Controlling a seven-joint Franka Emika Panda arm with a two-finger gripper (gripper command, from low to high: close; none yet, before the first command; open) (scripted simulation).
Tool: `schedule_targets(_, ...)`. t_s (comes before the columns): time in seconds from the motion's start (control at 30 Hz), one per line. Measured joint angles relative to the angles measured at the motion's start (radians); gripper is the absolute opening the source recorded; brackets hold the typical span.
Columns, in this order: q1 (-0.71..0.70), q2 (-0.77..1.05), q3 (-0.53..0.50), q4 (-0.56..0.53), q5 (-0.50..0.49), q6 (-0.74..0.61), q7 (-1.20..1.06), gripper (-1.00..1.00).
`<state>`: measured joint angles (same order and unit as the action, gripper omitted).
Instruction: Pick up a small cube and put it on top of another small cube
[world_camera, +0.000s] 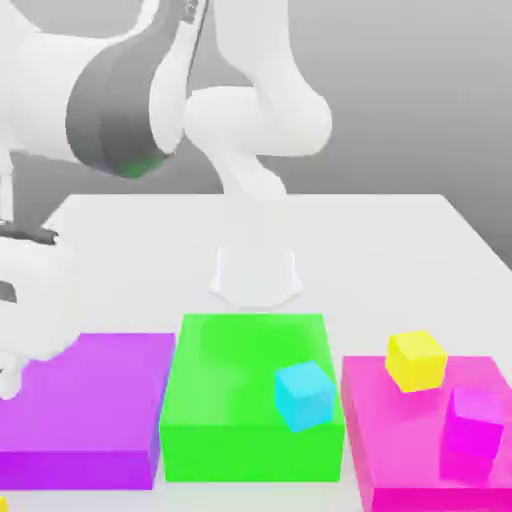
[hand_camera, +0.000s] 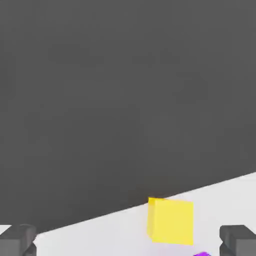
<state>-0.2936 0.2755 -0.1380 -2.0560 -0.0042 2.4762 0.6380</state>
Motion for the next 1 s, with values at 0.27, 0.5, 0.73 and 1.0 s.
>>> schedule_targets(0.27, -0.116, 0.286, 0.028, 0.067, 0.107, 0.074, -0.107, 0.00)
schedule_targets(0.5, -0.130, 0.379, 0.042, 0.089, 0.123, 0.141, -0.119, -1.00)
schedule_targets(0.73, -0.108, 0.253, 0.025, 0.054, 0.105, 0.049, -0.103, -1.00)
schedule_targets(1.0, 0.082, -0.033, 0.075, -0.151, 0.021, -0.030, 0.075, -1.00)
